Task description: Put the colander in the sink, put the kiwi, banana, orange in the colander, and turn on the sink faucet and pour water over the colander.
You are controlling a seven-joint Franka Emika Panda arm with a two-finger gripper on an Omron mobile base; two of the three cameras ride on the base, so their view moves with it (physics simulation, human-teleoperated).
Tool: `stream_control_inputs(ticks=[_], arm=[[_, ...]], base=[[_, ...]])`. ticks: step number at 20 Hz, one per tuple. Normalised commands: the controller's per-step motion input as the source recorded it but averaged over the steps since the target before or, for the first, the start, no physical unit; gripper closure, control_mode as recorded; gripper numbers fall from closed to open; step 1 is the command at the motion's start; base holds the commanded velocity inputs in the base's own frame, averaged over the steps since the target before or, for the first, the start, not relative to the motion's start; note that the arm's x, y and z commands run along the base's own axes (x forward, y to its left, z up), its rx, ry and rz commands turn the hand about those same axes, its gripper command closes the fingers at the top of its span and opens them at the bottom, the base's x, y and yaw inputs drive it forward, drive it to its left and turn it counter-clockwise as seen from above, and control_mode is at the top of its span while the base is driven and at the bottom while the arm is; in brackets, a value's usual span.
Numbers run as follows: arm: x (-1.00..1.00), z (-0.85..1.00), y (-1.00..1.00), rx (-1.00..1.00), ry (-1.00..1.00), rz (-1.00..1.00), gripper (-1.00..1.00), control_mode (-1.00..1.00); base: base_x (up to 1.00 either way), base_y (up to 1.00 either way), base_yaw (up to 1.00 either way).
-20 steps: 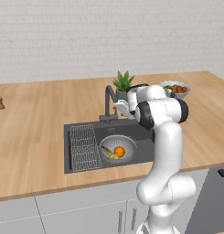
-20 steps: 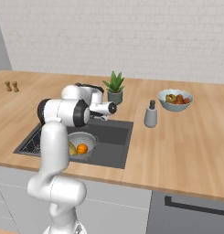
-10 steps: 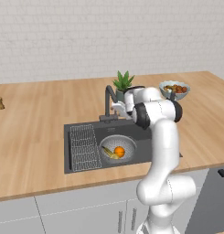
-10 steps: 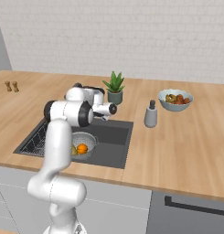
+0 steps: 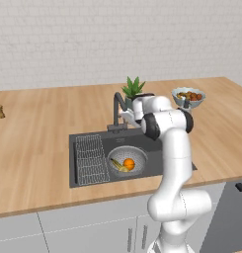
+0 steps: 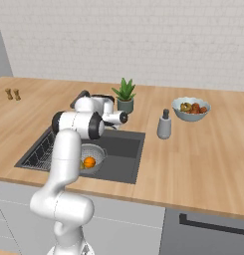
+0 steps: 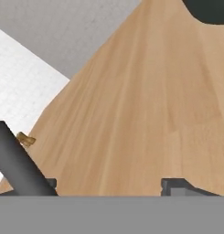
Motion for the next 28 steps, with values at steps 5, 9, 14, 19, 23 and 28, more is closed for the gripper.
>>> stream_control_inputs(ticks=[5, 9, 14, 19, 23, 28], arm=[[0.16, 0.00, -0.06, -0.01, 0.00, -0.05, 1.00, -1.00], [0.08, 0.00, -0.49, -0.04, 0.01, -0.12, 1.00, -1.00], [0.01, 0.00, -0.82, -0.04, 0.02, -0.16, 1.00, -1.00], [0.00, -0.02, -0.95, -0.02, 0.04, -0.18, 1.00, -1.00], [0.00, -0.04, -0.98, 0.00, 0.05, -0.18, 1.00, -1.00], [-0.01, -0.08, -0.99, 0.00, 0.02, -0.16, 1.00, -1.00]], base=[[0.00, 0.00, 0.00], [0.00, 0.00, 0.00], [0.00, 0.00, 0.00], [0.00, 0.00, 0.00], [0.00, 0.00, 0.00], [0.00, 0.00, 0.00]])
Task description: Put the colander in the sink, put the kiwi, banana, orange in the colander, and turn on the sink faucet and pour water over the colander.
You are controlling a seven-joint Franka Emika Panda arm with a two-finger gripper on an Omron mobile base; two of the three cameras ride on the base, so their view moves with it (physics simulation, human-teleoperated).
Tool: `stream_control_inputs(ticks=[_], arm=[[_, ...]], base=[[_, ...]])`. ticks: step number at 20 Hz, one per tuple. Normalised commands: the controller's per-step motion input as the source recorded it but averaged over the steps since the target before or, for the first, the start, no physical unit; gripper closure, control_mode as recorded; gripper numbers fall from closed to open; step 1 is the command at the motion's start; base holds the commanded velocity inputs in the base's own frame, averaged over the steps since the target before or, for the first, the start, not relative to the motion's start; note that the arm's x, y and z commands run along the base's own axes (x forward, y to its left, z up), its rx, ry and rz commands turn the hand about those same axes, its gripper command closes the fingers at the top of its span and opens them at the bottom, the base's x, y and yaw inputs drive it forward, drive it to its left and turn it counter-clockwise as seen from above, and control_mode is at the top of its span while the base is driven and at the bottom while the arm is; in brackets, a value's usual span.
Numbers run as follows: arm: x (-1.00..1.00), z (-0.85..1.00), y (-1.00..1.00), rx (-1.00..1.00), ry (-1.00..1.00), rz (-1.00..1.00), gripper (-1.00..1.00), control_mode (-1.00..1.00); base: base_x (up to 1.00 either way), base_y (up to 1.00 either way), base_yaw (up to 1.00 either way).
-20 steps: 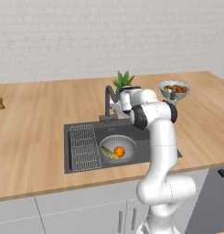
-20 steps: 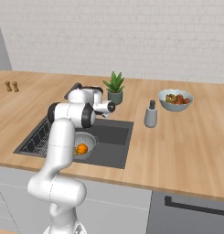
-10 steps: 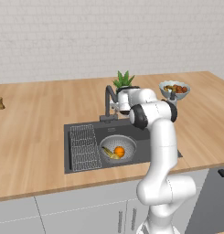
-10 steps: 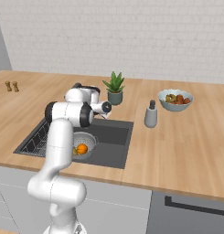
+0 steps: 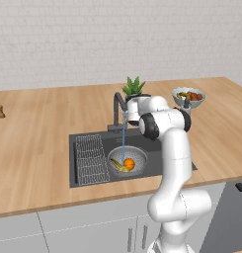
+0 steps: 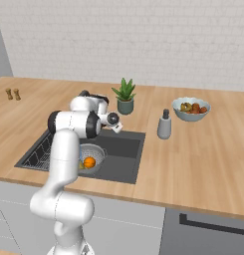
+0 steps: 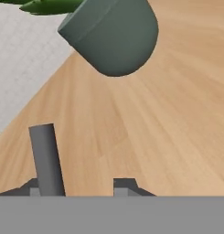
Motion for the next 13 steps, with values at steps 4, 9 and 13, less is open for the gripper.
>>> stream_control_inputs(ticks=[4, 9, 13], arm=[[-0.09, -0.02, -0.86, 0.00, 0.00, -0.13, 1.00, -1.00], [-0.13, 0.01, -0.49, 0.01, 0.00, -0.02, 1.00, -1.00], [-0.19, 0.33, -0.35, 0.06, 0.00, 0.00, 1.00, -1.00]], base=[[0.00, 0.00, 0.00], [0.00, 0.00, 0.00], [0.00, 0.00, 0.00]])
